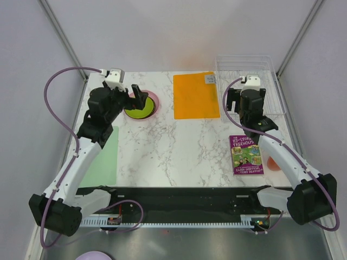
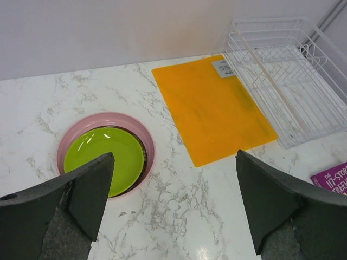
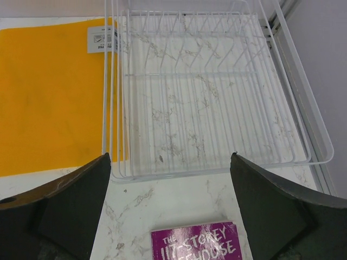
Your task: Unload the plates from the dish rack
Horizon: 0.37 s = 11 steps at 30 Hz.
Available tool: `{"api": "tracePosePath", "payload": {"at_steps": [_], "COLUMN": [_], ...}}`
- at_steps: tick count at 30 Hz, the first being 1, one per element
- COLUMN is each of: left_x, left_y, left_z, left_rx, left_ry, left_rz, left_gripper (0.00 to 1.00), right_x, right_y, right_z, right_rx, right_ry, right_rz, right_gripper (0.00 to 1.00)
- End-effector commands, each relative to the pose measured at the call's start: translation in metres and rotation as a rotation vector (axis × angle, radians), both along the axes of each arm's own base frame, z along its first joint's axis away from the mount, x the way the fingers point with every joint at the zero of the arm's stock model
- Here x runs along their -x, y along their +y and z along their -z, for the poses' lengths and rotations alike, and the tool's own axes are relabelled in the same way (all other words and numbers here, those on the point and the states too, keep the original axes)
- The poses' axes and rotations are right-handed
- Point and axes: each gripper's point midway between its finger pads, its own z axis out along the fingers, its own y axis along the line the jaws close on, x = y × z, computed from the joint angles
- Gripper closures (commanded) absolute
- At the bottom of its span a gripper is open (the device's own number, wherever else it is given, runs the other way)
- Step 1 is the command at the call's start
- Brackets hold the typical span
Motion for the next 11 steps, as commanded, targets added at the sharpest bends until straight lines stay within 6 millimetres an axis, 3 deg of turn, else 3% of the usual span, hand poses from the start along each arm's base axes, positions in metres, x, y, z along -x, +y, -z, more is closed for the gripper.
{"api": "tracePosePath", "payload": {"at_steps": [1,11], "left_x": [0.006,0.014], "left_y": [0.009,0.012], "left_z": [-0.027,-0.032], "left_rx": [-0.037,-0.025], "left_ry": [-0.098,-0.114], "left_rz": [-0.024,-0.032], "left_gripper": [0.00,0.00], "right_x": [0.005,0.019], "right_y": [-0.014,-0.026], "right_z": [-0.025,-0.039], "right_rx": [0.016,0.028], "right_ry": [-0.077,-0.123], "right_rz": [0.062,0.101], "right_gripper": [0.02,0.02]}}
